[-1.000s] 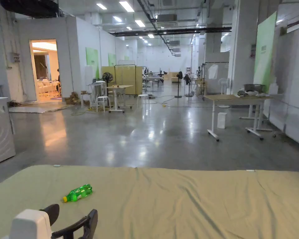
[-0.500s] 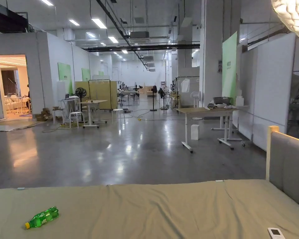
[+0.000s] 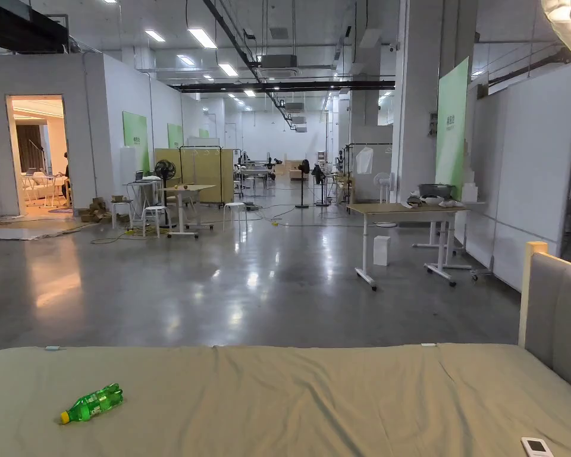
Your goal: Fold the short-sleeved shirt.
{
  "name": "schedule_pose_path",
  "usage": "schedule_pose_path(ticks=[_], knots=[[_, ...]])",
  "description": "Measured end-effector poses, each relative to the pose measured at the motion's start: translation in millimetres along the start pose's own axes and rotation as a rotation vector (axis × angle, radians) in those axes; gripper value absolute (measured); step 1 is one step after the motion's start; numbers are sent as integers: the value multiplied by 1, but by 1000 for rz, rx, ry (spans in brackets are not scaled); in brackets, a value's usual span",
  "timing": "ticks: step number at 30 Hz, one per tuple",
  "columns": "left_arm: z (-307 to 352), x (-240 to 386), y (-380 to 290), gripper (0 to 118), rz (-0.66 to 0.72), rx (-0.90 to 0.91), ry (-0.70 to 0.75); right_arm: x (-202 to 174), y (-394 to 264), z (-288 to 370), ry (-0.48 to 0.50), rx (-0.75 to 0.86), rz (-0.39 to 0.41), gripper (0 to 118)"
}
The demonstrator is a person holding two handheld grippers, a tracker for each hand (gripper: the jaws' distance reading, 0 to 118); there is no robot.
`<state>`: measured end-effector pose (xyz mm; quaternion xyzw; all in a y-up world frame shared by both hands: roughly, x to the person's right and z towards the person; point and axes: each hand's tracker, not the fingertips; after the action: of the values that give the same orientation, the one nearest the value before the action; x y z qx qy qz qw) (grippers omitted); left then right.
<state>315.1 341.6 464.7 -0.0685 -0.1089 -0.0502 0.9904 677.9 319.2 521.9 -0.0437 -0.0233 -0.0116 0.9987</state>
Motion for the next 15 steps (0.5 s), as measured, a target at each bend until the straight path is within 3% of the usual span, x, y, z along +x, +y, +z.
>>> schedule_pose_path(ticks=[2,4,5,6,7,9,12,15], knots=[[-2,0,0,1,4,-2,0,-1,-2,1,-7,1,4,2],[-2,0,-1,18,-9,7,-48,0,-2,2,-12,2,4,36],[-1,-2,-1,36,-3,6,-52,1,-2,2,-8,4,1,50],[-1,-1,-1,65,2,5,-49,0,-2,2,-9,1,-6,63],[-2,1,-2,83,7,6,-50,0,-3,3,-20,-5,-28,68],[-2,2,-3,109,21,12,-56,1,-2,4,-14,25,-14,81],[0,5,-3,118,29,37,-63,0,0,4,-6,26,-10,112],[0,5,0,118,30,59,-38,-2,0,3,-11,42,4,118]])
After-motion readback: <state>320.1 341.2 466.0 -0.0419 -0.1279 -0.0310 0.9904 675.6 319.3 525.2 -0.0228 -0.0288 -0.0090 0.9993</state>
